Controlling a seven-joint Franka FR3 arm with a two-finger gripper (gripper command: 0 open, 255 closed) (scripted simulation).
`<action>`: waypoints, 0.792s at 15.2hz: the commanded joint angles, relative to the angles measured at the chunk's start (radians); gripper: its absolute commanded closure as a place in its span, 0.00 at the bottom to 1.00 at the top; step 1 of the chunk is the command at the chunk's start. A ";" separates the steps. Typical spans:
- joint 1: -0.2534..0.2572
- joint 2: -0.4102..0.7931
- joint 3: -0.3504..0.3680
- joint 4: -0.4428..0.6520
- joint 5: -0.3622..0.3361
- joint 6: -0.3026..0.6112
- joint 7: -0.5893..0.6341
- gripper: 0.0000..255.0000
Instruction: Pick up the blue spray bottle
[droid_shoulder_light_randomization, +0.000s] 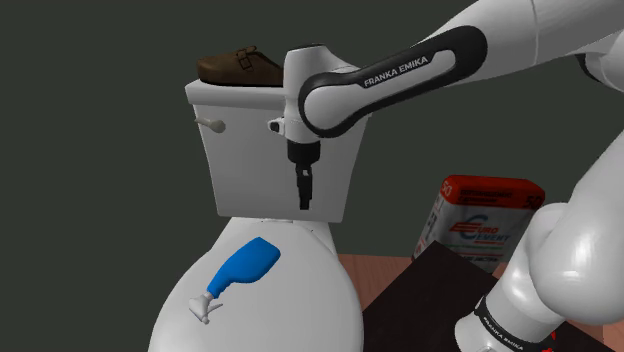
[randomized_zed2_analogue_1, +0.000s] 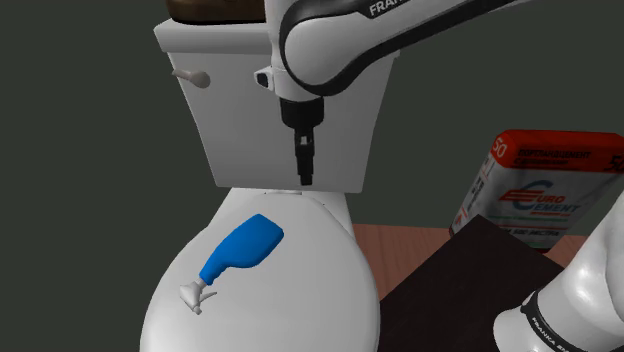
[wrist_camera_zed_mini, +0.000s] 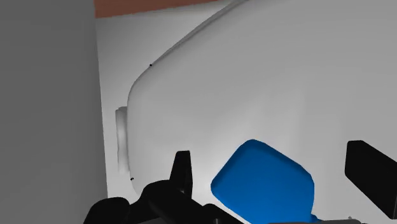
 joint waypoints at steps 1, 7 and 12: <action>0.016 0.067 0.017 0.035 -0.023 0.036 -0.023 0.00; 0.072 0.253 0.061 0.152 -0.106 0.108 -0.077 0.00; 0.129 0.403 0.087 0.260 -0.186 0.149 -0.118 0.00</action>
